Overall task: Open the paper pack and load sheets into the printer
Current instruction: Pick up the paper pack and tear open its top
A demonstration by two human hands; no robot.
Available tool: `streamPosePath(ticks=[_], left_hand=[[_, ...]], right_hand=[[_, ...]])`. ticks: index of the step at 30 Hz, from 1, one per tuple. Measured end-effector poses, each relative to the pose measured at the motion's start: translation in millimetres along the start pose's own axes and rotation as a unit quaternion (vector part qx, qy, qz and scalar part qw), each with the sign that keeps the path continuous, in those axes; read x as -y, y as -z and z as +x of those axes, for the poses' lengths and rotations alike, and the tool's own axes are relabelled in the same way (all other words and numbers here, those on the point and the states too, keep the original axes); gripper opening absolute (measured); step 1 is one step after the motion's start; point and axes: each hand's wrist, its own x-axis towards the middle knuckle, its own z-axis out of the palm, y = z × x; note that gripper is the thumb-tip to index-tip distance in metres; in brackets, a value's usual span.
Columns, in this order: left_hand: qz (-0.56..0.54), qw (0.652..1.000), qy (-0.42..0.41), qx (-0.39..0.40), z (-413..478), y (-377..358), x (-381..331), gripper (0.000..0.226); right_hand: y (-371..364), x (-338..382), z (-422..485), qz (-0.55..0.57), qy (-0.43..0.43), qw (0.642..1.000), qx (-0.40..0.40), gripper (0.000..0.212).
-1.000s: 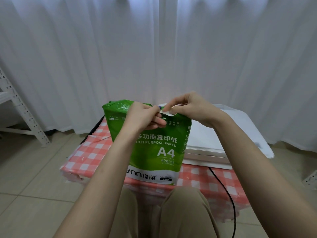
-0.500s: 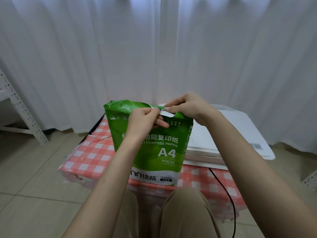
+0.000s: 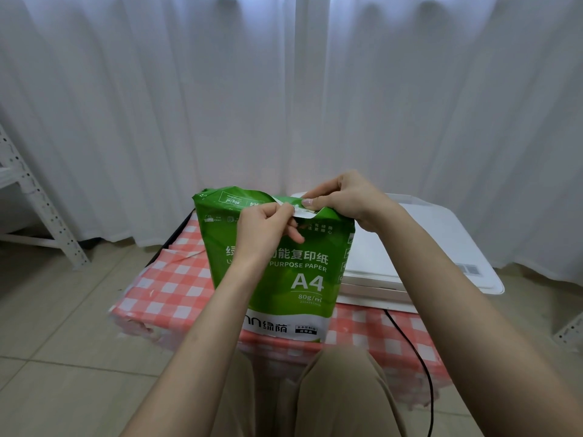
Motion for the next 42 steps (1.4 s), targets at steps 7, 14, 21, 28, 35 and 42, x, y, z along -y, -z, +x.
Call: streamPosePath(ticks=[7, 14, 21, 28, 35, 42], left_hand=[[-0.012, 1.0, 0.008, 0.009, -1.7, 1.2, 1.7, 0.035], [0.018, 0.997, 0.06, 0.044, 0.2, 8.3, -12.9, 0.032], [0.092, 0.987, 0.109, 0.072, 11.3, 9.1, -31.5, 0.04], [0.07, 0.994, 0.002, 0.083, 5.2, 17.1, -10.9, 0.038], [0.04, 0.998, -0.021, 0.045, 4.0, 11.4, -0.5, 0.041], [0.055, 0.996, -0.042, 0.052, 3.0, 12.2, 4.0, 0.055]], right_hand=[[3.2, 5.0, 2.7, -0.042, -0.003, 0.999, 0.008, 0.019], [-7.1, 16.4, 8.0, -0.152, 0.004, 0.988, 0.032, 0.029], [-10.7, 9.5, 8.6, -0.149, 0.012, 0.989, 0.005, 0.029], [-11.1, 10.9, 6.3, -0.124, 0.007, 0.992, 0.007, 0.025], [-12.3, 11.4, 8.7, -0.129, 0.007, 0.992, 0.005, 0.029], [-12.5, 10.8, 12.5, -0.134, 0.01, 0.991, 0.004, 0.028]])
